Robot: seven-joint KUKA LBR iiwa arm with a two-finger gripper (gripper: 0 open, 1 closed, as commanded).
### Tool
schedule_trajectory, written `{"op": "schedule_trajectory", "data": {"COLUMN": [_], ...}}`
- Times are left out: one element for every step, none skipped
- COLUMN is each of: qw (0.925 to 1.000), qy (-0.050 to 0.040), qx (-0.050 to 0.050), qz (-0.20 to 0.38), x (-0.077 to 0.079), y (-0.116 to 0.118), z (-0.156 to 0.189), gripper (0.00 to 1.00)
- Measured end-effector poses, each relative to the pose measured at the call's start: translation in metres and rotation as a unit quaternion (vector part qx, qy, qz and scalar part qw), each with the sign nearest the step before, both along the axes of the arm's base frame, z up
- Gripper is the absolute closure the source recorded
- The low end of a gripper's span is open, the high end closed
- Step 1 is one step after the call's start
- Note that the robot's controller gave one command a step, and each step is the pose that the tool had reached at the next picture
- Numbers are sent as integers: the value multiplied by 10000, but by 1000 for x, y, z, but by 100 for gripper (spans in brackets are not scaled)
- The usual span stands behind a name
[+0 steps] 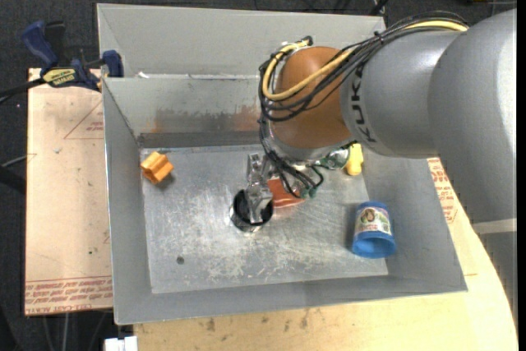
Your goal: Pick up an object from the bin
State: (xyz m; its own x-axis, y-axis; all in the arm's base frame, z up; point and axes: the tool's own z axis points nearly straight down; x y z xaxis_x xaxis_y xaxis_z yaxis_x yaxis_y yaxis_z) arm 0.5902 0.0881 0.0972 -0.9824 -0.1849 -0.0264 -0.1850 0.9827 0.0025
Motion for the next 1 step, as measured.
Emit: {"op": "schedule_trajectory", "data": {"qw": [10000], "qy": [0], "qx": [0], "qz": [0], "x": [0], "y": [0], "z": [0], "gripper": [100]}}
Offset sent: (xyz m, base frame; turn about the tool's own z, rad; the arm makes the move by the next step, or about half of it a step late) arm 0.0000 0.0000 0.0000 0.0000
